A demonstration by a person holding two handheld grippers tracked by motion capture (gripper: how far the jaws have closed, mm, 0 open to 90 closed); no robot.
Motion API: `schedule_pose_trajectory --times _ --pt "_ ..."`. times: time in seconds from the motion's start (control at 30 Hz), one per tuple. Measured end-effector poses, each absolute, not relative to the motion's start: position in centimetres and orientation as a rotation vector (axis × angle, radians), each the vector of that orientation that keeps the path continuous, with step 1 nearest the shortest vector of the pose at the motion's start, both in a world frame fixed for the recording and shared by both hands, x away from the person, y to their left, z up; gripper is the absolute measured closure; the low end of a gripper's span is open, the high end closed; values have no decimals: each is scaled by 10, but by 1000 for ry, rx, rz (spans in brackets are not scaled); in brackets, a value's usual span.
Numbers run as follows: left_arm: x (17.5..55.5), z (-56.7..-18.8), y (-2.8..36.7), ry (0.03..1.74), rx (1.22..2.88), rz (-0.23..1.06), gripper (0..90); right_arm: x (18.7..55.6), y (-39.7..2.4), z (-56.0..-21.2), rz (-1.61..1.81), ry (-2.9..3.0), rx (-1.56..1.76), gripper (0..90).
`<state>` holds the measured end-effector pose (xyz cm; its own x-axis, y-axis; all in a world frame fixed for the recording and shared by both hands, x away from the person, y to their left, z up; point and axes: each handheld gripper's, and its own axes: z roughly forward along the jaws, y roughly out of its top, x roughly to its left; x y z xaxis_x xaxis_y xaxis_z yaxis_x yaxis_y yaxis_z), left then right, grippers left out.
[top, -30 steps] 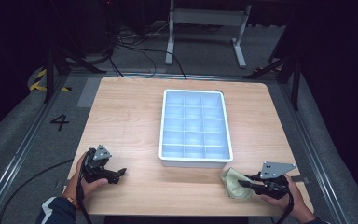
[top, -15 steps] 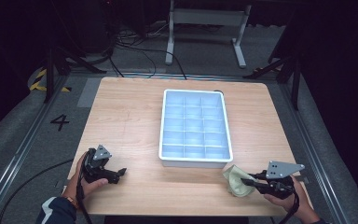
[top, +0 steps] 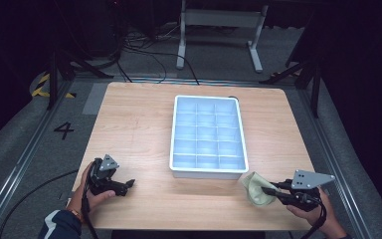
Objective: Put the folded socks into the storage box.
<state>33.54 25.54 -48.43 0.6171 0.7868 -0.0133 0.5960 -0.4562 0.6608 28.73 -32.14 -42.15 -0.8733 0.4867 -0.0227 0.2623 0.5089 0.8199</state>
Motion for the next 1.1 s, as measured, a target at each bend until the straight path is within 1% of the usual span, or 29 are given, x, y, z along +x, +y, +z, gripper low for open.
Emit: schedule_pose_trajectory --times 0.57,1.1 --pt "335 -484 255 1081 2208 392 3 288 -325 -398 1338 2420 616 801" --pt "335 -484 255 1081 2208 392 3 297 -311 -370 1341 2359 555 801"
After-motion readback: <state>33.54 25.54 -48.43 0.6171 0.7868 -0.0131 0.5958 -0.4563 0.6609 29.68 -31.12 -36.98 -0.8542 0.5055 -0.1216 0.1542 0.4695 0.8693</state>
